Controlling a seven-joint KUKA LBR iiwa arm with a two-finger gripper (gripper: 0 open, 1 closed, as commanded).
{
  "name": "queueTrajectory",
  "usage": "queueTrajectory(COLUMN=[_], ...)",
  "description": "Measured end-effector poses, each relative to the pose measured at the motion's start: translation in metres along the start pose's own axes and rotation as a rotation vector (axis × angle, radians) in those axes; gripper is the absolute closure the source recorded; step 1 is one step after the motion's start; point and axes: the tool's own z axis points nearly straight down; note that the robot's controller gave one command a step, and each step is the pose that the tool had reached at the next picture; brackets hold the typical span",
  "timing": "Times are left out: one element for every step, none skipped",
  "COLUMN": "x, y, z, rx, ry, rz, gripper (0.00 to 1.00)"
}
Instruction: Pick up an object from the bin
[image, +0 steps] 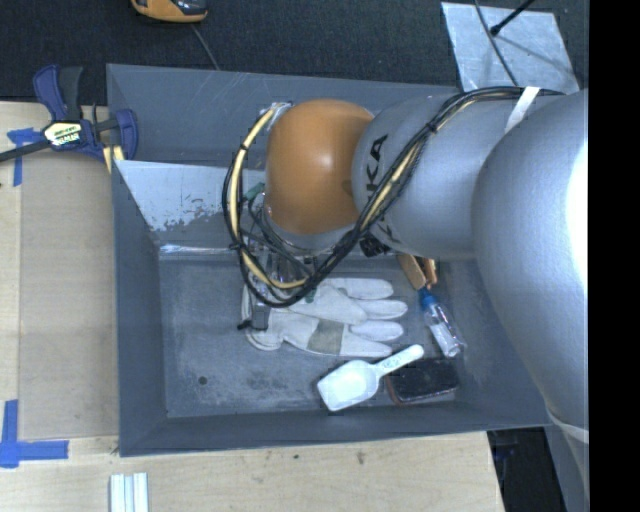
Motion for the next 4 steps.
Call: queueTrajectory(x=[-0.002, 0.015, 0.023, 0.021], y=[-0.001, -0.03, -0.044, -0.046], z=[-0.005, -0.041, -0.099, -0.109], rx=[-0.002, 0.0, 0.0, -0.001], ry=[-0.008, -0.003, -0.006, -0.012], rz=[0.003, 0.0, -0.071, -0.082], gripper=[0.0, 0.0, 0.0, 0.0])
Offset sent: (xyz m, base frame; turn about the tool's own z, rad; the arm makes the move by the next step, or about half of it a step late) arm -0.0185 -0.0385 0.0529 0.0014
